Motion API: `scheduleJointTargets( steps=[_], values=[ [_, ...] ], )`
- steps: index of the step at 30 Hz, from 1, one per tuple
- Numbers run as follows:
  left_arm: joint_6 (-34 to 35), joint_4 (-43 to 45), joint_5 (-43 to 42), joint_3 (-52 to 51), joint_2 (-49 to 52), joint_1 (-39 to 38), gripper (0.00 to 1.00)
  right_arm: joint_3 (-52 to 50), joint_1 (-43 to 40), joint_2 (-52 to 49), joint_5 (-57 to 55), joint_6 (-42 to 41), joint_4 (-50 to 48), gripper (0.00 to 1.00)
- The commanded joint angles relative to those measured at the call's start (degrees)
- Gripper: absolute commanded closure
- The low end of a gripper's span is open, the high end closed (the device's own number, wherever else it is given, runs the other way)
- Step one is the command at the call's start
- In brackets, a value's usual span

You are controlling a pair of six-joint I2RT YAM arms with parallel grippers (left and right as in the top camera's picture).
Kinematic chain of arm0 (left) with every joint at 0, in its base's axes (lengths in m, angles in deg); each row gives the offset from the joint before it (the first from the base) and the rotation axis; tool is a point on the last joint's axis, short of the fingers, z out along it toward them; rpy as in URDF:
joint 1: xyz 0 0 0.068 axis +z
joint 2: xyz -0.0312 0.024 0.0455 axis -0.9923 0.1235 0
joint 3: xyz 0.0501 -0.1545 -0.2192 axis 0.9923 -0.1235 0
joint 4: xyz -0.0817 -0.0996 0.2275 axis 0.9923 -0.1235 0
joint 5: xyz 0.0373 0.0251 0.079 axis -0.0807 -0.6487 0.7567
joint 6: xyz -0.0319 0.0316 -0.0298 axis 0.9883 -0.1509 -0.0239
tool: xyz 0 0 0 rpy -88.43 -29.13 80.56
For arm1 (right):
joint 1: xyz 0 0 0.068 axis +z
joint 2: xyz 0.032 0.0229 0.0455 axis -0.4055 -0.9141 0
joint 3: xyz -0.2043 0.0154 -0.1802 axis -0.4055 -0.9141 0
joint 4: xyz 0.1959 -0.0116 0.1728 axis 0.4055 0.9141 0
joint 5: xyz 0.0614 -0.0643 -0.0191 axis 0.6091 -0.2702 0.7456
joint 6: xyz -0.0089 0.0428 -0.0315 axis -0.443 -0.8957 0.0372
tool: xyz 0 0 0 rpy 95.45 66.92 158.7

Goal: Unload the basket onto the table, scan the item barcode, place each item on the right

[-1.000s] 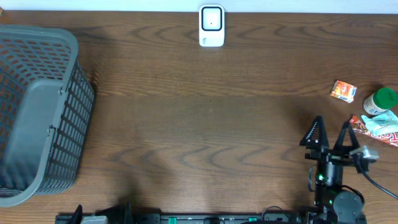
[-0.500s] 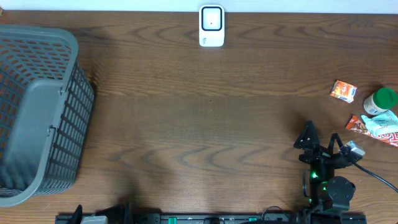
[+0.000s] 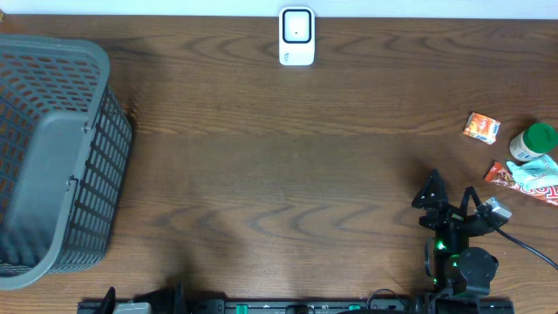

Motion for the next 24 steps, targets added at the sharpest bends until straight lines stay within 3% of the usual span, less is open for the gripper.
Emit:
scheduleJointTargets(
  steps=[1, 7, 11, 16, 24],
  values=[
    [0.0, 0.07, -0.52, 0.35, -0.07, 0.24, 0.03, -0.07, 0.39, 0.35, -0.66, 0.76, 0.2, 0.01],
    [-0.35, 1.64, -0.13, 0.24, -0.07, 0.24, 0.03, -0.07, 0.39, 0.33, -0.66, 0.76, 0.2, 0.01],
    [-0.37, 9.31, -3.06, -1.88, -0.07, -2.84, 0.03, -0.07, 0.39, 0.33, -0.66, 0.76, 0.2, 0.01],
    [-0.48, 17.44, -1.66, -9.75, -0.07, -7.48, 0.03, -0.07, 0.39, 0.33, -0.66, 0.76, 0.2, 0.01],
    [-0.46, 38.27, 0.85, -28.5, -0.09, -10.47, 0.03, -0.07, 0.39, 0.35, -0.66, 0.76, 0.2, 0.01]
  ],
)
